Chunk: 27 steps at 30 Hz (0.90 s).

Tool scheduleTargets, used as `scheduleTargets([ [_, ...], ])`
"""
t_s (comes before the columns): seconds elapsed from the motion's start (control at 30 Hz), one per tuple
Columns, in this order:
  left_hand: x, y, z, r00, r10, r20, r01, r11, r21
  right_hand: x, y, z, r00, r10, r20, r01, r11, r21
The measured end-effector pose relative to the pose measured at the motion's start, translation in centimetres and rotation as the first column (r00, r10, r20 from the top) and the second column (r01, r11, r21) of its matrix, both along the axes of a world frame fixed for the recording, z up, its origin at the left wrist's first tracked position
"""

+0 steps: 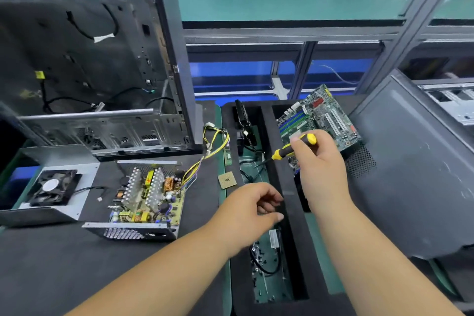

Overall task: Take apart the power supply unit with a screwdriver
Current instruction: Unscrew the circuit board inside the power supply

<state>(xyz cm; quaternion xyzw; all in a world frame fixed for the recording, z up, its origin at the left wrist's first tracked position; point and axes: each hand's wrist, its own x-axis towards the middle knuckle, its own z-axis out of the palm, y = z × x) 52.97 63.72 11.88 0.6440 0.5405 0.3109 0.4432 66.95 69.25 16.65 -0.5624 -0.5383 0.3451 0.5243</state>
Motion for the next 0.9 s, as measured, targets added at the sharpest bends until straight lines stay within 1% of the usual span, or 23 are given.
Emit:
scheduleTargets([
  [0.1,-0.6,0.1,0.3,0.997,-0.005,-0.077,0.009,0.998,0.063,0.2,0.5,-0.3,0.997,0.069,-0.032,-0.069,0.998,0.013],
  [0.17,-1.8,0.2,0.8,0.989,0.024,-0.143,-0.005,0.991,0.131,-0.1,0.9,-0.4,0.992,0.119,-0.033,-0.118,0.993,0.021],
  [0.23,-3.5,0.3,1.3,0.977,0.086,-0.193,-0.048,0.980,0.195,-0.7,1.2,-0.6,0.988,0.152,-0.035,-0.152,0.988,0.022],
  [0.3,-5.6,0.0,1.7,0.958,0.187,-0.218,-0.134,0.962,0.240,-1.5,1.6,-0.8,0.980,0.196,-0.043,-0.195,0.981,0.022],
  [0.4,-9.1,-0.9,2.1,0.885,0.366,-0.287,-0.287,0.915,0.282,-3.1,1.8,-0.9,0.963,0.262,-0.055,-0.262,0.965,0.018],
  [0.47,-11.6,-1.8,2.0,0.805,0.466,-0.368,-0.363,0.876,0.316,-4.3,1.8,-1.0,0.949,0.308,-0.063,-0.308,0.951,0.017],
  [0.57,-14.9,-3.5,1.9,0.701,0.543,-0.462,-0.424,0.839,0.342,-5.8,1.8,-1.3,0.929,0.368,-0.026,-0.368,0.930,0.012],
  [0.63,-16.6,-4.3,1.7,0.657,0.568,-0.496,-0.463,0.823,0.329,-6.7,1.7,-1.4,0.914,0.406,-0.011,-0.405,0.914,0.018],
  [0.67,-17.2,-4.5,1.6,0.648,0.576,-0.498,-0.482,0.817,0.318,-7.2,1.6,-1.5,0.906,0.423,-0.007,-0.423,0.906,0.026],
  [0.73,-18.1,-4.6,1.5,0.650,0.583,-0.488,-0.503,0.811,0.299,-8.0,1.4,-1.6,0.888,0.458,0.037,-0.460,0.887,0.039],
  [0.8,-18.4,-4.3,1.3,0.655,0.578,-0.486,-0.500,0.814,0.295,-8.8,1.5,-1.9,0.870,0.474,0.135,-0.482,0.876,0.032],
  [0.9,-18.4,-3.4,0.9,0.664,0.545,-0.512,-0.458,0.838,0.297,-9.6,1.8,-2.8,0.857,0.446,0.258,-0.465,0.885,0.017],
])
